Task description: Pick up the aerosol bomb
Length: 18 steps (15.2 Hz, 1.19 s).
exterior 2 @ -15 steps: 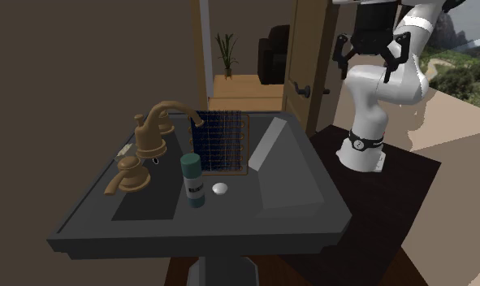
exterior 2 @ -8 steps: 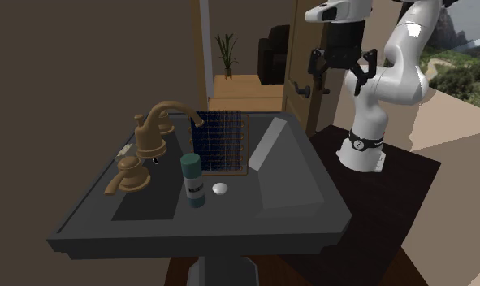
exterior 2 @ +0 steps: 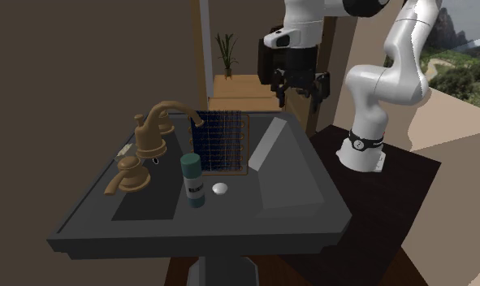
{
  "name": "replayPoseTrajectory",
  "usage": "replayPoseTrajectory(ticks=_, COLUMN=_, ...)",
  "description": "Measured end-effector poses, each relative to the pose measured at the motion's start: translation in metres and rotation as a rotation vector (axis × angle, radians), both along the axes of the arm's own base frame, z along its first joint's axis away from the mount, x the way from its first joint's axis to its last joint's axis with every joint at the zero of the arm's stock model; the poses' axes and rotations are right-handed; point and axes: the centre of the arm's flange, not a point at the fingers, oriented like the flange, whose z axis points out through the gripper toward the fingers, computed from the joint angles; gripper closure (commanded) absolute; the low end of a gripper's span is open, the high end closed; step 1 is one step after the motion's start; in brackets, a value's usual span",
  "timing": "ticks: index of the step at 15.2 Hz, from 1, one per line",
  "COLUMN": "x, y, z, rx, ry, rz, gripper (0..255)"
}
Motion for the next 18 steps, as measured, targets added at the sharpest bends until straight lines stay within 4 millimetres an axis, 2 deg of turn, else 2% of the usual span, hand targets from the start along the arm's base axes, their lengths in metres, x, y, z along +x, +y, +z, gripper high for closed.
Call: replayPoseTrajectory(ticks=18, x=0.121, y=-0.159, z=-0.116, rx=-0.033, ry=-0.024, rz=0.072, gripper=0)
